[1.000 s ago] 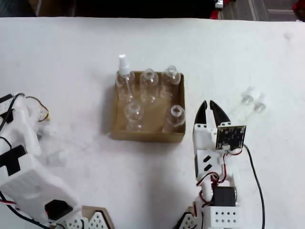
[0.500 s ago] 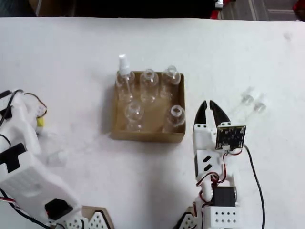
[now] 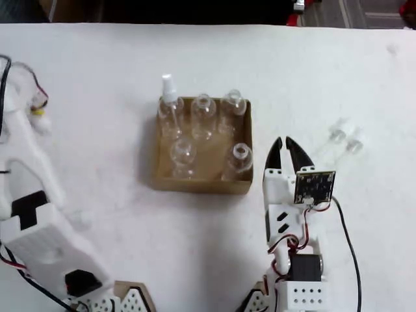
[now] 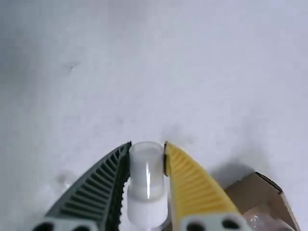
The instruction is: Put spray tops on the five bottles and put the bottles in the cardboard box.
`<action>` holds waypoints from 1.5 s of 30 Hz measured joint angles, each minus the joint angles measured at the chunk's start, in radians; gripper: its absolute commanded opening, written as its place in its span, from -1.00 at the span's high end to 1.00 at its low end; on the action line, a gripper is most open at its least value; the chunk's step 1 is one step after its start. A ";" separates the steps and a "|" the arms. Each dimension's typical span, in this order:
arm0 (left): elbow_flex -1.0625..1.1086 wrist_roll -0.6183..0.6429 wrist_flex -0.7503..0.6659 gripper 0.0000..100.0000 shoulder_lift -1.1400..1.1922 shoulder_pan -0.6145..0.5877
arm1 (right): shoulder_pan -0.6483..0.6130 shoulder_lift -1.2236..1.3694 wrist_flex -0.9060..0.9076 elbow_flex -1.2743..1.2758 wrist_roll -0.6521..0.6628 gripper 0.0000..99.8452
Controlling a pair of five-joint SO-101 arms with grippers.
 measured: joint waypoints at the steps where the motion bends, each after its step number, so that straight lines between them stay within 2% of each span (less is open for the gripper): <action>1: -0.049 -0.031 0.003 0.96 -0.006 0.012 | 0.000 0.000 0.000 0.000 0.000 0.91; 5: -0.215 -0.130 0.003 0.96 -0.092 0.072 | 0.000 0.000 0.000 0.000 0.000 0.91; 11: -0.365 -0.269 0.003 0.96 -0.281 0.281 | 0.000 0.000 0.000 0.000 0.000 0.91; 17: -0.417 -0.281 -0.038 0.96 -0.377 0.557 | 0.000 0.000 0.000 0.000 0.000 0.91; 20: -0.420 -0.287 -0.083 0.96 -0.387 0.654 | 0.000 0.000 0.000 0.000 0.000 0.91; 26: -0.420 -0.388 -0.025 0.96 -0.387 0.848 | 0.000 0.000 0.000 0.000 0.000 0.91; 38: -0.400 -0.399 0.015 0.96 -0.428 0.896 | 0.002 0.000 0.000 0.000 0.000 0.91; 41: -0.296 -0.408 0.015 0.96 -0.557 0.927 | 0.000 0.000 0.000 0.000 0.000 0.91; 45: -0.018 -0.411 -0.015 0.96 -0.779 1.017 | 0.002 0.000 0.000 0.000 0.000 0.91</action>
